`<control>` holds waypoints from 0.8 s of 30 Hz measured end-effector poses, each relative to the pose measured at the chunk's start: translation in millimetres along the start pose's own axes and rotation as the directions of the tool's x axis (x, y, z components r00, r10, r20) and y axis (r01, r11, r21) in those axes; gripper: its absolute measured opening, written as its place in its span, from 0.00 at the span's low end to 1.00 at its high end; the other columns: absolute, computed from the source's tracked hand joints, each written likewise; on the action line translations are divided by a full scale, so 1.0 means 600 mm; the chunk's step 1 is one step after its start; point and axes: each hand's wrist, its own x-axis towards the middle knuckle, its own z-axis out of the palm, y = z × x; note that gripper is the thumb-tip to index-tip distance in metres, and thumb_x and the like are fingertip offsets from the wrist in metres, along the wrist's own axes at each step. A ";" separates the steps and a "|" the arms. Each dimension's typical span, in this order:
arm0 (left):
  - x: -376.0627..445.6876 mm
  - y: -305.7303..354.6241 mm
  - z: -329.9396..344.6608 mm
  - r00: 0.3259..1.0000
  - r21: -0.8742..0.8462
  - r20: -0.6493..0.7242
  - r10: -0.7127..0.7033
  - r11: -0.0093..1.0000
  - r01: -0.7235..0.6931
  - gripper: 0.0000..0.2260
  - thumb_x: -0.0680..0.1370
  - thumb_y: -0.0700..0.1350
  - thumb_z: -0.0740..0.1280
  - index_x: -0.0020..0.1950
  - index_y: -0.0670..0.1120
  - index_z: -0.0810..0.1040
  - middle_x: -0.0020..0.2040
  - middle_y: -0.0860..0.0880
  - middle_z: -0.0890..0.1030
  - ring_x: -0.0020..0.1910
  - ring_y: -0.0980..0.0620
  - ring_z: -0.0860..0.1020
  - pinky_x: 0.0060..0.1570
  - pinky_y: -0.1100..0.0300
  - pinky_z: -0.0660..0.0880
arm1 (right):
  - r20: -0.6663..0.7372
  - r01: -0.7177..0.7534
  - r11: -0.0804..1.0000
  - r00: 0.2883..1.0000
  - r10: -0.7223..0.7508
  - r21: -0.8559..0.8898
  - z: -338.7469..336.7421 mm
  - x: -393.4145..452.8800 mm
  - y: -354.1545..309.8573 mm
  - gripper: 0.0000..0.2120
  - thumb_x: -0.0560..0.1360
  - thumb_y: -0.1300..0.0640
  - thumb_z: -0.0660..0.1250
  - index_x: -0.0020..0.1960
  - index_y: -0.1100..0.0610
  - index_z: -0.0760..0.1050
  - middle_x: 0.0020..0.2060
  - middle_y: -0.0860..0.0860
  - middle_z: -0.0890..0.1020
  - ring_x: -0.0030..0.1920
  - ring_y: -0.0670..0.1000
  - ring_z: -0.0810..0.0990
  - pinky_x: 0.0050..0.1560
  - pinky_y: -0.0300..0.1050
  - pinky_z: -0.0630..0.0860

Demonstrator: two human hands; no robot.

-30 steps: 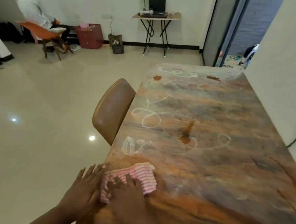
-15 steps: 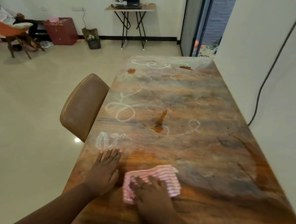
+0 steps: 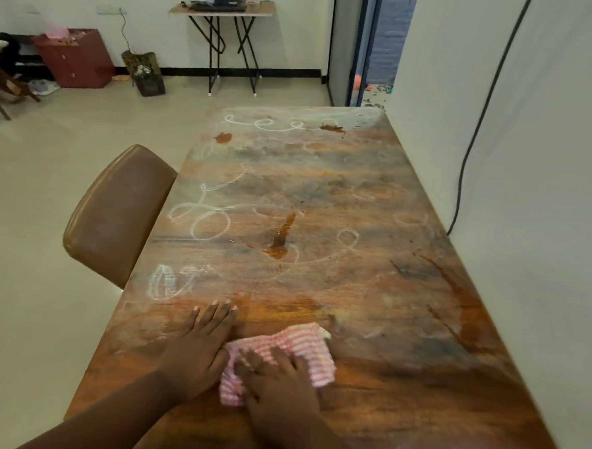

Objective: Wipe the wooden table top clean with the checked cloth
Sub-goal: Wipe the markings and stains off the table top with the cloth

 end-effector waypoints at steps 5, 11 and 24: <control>0.024 0.026 -0.011 1.000 0.043 0.020 0.012 0.999 -0.013 0.32 0.72 0.60 0.35 0.75 0.52 0.37 0.75 0.51 0.37 0.74 0.52 0.33 0.69 0.57 0.28 | -0.135 -0.527 0.843 0.832 0.538 0.107 -0.051 -0.080 0.182 0.21 0.78 0.45 0.51 0.71 0.38 0.62 0.71 0.37 0.63 0.71 0.53 0.63 0.66 0.61 0.59; 0.070 0.071 0.001 0.996 0.058 0.053 0.067 0.996 -0.070 0.32 0.72 0.59 0.35 0.75 0.51 0.37 0.75 0.51 0.37 0.74 0.51 0.33 0.68 0.58 0.26 | -0.136 -0.477 0.878 0.868 0.477 0.034 -0.066 0.006 0.151 0.25 0.78 0.47 0.52 0.75 0.46 0.57 0.75 0.45 0.58 0.71 0.62 0.55 0.67 0.65 0.54; 0.155 0.138 0.015 0.993 0.028 0.036 0.116 0.993 -0.117 0.34 0.73 0.65 0.33 0.74 0.49 0.37 0.76 0.52 0.39 0.74 0.52 0.35 0.70 0.58 0.29 | -0.252 -0.826 0.527 0.477 0.842 0.198 -0.095 -0.111 0.334 0.22 0.78 0.48 0.52 0.72 0.46 0.62 0.71 0.49 0.67 0.68 0.60 0.62 0.65 0.60 0.57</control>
